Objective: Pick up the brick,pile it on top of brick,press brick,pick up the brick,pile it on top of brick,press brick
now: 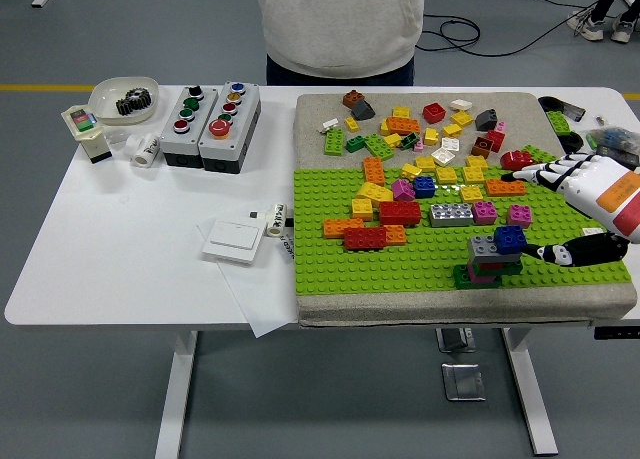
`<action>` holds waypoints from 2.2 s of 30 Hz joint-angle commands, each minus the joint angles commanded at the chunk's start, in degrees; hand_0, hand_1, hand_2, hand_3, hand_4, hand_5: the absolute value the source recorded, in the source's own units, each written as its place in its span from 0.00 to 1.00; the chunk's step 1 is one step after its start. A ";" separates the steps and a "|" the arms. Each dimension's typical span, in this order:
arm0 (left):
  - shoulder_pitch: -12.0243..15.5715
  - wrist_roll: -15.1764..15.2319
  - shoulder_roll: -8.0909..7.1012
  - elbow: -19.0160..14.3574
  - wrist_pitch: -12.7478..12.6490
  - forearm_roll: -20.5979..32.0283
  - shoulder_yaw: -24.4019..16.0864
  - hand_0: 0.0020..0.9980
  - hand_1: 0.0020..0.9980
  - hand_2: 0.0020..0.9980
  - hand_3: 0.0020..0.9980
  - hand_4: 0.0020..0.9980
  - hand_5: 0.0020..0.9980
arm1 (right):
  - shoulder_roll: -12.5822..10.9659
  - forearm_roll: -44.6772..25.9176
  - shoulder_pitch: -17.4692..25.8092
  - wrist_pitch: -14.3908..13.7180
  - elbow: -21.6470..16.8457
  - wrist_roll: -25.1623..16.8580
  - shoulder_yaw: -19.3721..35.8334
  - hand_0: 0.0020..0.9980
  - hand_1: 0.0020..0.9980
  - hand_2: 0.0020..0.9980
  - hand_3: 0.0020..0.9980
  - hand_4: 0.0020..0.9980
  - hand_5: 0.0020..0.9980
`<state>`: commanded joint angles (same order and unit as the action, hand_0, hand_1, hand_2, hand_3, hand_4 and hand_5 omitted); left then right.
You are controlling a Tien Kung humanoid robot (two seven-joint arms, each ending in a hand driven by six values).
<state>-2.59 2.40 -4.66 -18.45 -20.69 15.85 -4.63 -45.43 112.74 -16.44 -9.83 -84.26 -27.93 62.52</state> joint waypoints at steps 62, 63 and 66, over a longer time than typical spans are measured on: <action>-0.49 0.36 0.03 -0.11 0.19 0.74 0.54 0.62 0.72 0.69 0.55 0.57 0.61 | 0.23 5.80 4.82 1.34 -2.33 -0.64 0.02 0.68 0.66 0.71 0.58 0.70 0.43; -0.49 0.35 0.03 -0.11 0.19 0.73 0.54 0.62 0.72 0.69 0.55 0.57 0.61 | 0.23 5.81 4.82 1.35 -2.31 -0.64 0.02 0.68 0.66 0.71 0.58 0.70 0.43; -0.50 0.34 0.05 -0.10 0.17 0.77 0.54 0.62 0.72 0.69 0.55 0.57 0.61 | 0.25 5.85 4.88 1.36 -2.33 -0.64 0.02 0.67 0.66 0.71 0.58 0.70 0.43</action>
<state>-3.09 2.74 -4.61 -18.55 -20.52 16.61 -4.09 -45.17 118.59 -11.57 -8.47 -86.59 -28.57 62.54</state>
